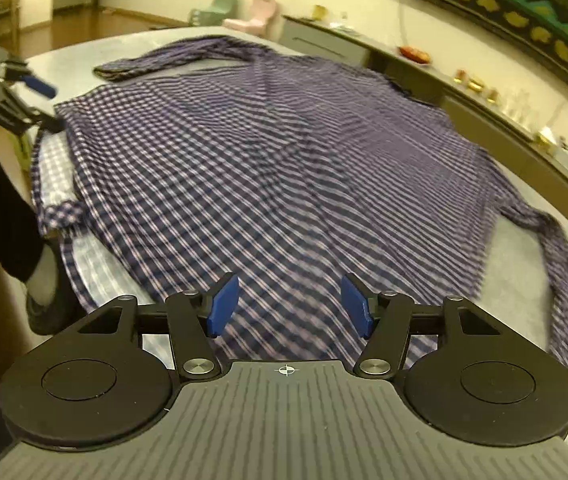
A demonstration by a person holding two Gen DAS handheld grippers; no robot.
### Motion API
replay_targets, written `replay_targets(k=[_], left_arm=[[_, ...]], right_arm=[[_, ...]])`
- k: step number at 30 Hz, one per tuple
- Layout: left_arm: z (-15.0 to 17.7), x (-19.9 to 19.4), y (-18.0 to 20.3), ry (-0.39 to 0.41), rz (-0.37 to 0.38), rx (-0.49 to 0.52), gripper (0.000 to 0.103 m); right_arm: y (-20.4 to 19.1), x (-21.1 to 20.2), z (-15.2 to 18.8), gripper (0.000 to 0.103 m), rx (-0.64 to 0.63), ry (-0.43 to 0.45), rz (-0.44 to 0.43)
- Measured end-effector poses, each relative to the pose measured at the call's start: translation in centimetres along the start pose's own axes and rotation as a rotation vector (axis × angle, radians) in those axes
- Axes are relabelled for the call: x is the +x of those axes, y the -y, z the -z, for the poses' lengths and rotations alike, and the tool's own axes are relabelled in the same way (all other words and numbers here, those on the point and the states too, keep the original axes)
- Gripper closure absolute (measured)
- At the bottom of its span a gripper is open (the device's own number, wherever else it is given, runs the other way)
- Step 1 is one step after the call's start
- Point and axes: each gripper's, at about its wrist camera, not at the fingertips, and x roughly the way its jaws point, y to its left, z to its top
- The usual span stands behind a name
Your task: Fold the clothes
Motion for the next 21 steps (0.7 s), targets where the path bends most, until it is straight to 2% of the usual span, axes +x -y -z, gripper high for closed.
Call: replay_targets(k=[2, 7, 10, 13, 14, 15, 16, 17, 18, 19, 21], left_arm=[[0.0, 0.0, -0.2, -0.002, -0.038, -0.011, 0.030], [0.4, -0.4, -2.3, 0.036, -0.203, -0.111, 0.030], [0.2, -0.9, -2.2, 0.041, -0.200, -0.129, 0.032], [-0.2, -1.4, -0.9, 0.078, -0.123, -0.071, 0.031], [-0.2, -1.2, -0.7, 0.072, -0.139, -0.057, 0.031], [0.0, -1.1, -0.7, 0.061, -0.169, -0.050, 0.039], [0.1, -0.9, -0.7, 0.050, -0.199, -0.043, 0.058], [0.2, -0.7, -1.3, 0.028, -0.190, -0.073, 0.065], [0.3, -0.7, -2.1, 0.012, -0.171, -0.126, 0.081], [0.4, -1.0, -2.8, 0.008, -0.189, -0.171, 0.102], [0.8, -2.3, -4.0, 0.029, -0.195, -0.256, 0.101]], right_arm=[[0.0, 2.1, -1.0, 0.052, 0.025, -0.073, -0.004], [3.0, 2.2, 0.0, 0.050, 0.210, -0.141, -0.020], [4.0, 1.8, 0.9, 0.047, 0.267, -0.151, -0.018], [4.3, 1.1, 1.4, 0.044, 0.277, -0.152, -0.014], [4.3, 1.0, 1.4, 0.043, 0.278, -0.154, -0.015], [4.3, 1.1, 1.4, 0.042, 0.279, -0.157, -0.016], [4.3, 1.3, 1.3, 0.042, 0.281, -0.163, -0.016], [4.5, 1.2, 1.4, 0.040, 0.286, -0.170, -0.015], [4.6, 1.2, 1.4, 0.039, 0.292, -0.176, -0.014], [4.8, 1.1, 1.5, 0.039, 0.297, -0.182, -0.013], [4.5, 0.9, 1.3, 0.039, 0.286, -0.166, -0.017]])
